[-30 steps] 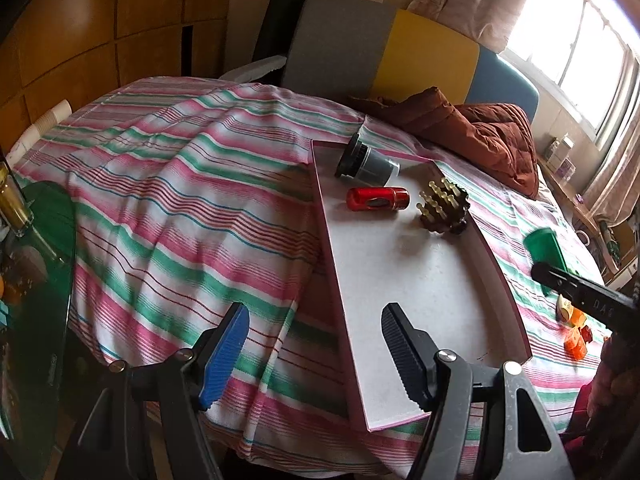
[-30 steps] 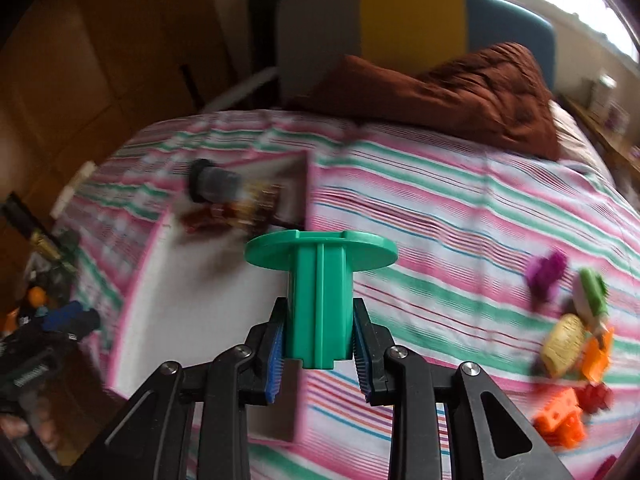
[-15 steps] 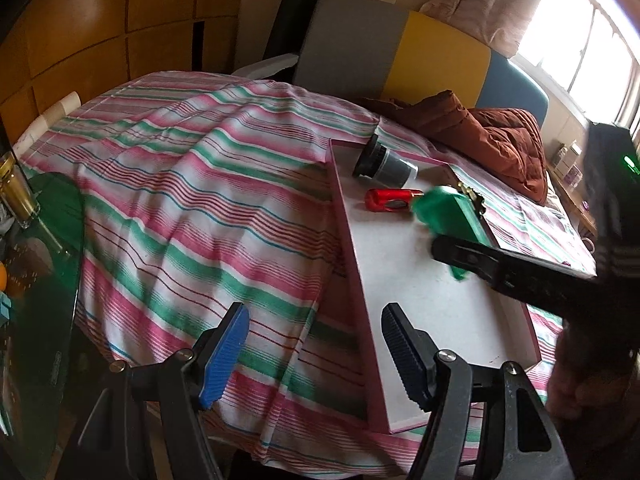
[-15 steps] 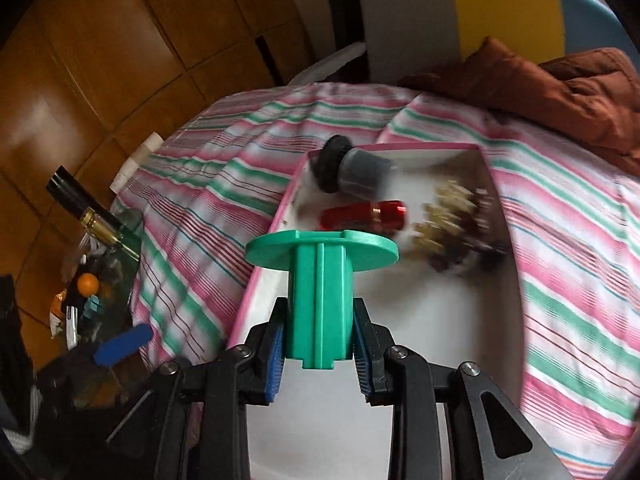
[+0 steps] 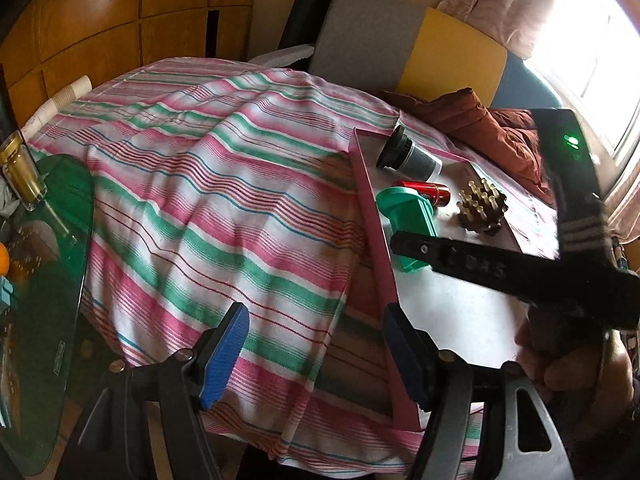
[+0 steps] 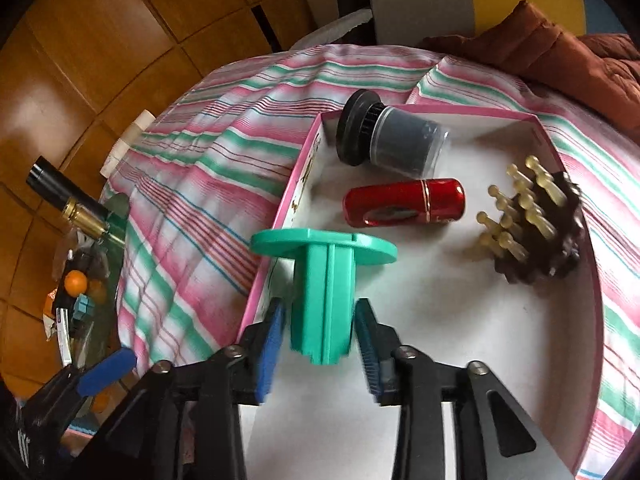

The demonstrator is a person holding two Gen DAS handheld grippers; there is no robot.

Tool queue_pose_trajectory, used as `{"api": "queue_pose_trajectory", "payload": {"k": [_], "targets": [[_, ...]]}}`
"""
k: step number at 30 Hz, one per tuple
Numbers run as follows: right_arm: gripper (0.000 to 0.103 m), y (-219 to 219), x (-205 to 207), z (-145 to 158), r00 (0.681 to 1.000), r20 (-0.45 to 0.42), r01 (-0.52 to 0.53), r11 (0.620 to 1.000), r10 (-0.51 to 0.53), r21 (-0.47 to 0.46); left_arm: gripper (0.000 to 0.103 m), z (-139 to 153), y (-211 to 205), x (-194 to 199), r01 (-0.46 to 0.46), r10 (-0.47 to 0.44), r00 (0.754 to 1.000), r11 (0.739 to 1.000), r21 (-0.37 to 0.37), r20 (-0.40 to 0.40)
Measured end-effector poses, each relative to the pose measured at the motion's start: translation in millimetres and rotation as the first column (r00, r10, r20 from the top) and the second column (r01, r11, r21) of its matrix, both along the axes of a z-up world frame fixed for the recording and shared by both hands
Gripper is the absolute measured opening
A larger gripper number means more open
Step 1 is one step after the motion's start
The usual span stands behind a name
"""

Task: Organize rigid objects
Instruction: 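Carry the green cup piece into the tray and open the right gripper, then move the left gripper to the orange cube blocks and grasp them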

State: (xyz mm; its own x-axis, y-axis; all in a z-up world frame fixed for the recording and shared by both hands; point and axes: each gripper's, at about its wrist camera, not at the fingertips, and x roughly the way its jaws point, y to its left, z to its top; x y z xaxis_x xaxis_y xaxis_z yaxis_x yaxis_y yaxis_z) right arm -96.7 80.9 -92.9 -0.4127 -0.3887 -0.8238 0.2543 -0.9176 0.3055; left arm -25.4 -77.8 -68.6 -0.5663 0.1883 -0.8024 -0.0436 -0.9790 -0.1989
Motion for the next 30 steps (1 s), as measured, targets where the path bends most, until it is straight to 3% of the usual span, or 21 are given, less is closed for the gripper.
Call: {"api": "queue_pose_trajectory", "payload": {"k": [3, 12, 22, 30], "targets": [[0.050, 6, 10, 8, 1.000, -0.027, -0.002, 1.000, 0.002, -0.004, 0.070, 2, 1, 0, 0.003, -0.003, 1.000, 1.000, -0.003, -0.004], [0.074, 38, 52, 44, 0.985, -0.173, 0.038, 0.996, -0.023, 0.086, 0.070, 18, 7, 3, 0.014, -0.015, 0.999, 1.000, -0.016, -0.045], [0.081, 86, 83, 61, 0.965, -0.247, 0.124, 0.983, -0.087, 0.137, 0.070, 30, 32, 11, 0.084, -0.089, 0.993, 0.994, -0.063, -0.083], [0.083, 153, 100, 75, 0.934, -0.282, 0.264, 0.955, -0.218, 0.136, 0.070, 35, 57, 14, 0.149, -0.156, 0.984, 0.985, -0.088, -0.083]]}}
